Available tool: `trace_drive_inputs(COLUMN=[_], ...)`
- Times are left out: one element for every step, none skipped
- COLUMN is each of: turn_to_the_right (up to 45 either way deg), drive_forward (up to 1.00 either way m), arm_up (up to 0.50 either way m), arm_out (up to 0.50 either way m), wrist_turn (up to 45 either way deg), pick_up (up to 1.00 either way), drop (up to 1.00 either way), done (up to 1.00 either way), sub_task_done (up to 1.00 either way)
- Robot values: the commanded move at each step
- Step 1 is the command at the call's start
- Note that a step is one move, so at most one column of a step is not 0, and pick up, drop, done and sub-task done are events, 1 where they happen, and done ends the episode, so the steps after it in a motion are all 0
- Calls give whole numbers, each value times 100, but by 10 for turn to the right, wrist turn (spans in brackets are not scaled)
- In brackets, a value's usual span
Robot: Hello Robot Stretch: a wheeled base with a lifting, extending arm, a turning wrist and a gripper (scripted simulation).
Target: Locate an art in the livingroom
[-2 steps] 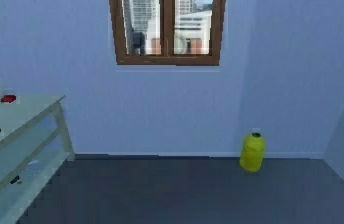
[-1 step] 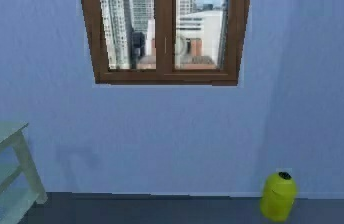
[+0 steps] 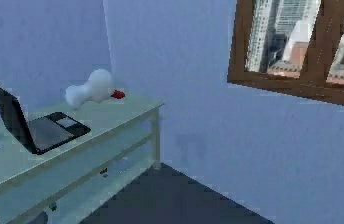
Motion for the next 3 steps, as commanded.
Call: trace_drive_inputs(turn_to_the_right=[0,-450,0], drive_forward=[50,0,0], arm_up=[0,0,0], arm_out=[0,0,0], wrist_turn=[0,0,0], pick_up=[0,0,0], drop=[0,0,0], done=[0,0,100], sub_task_done=[0,0,0])
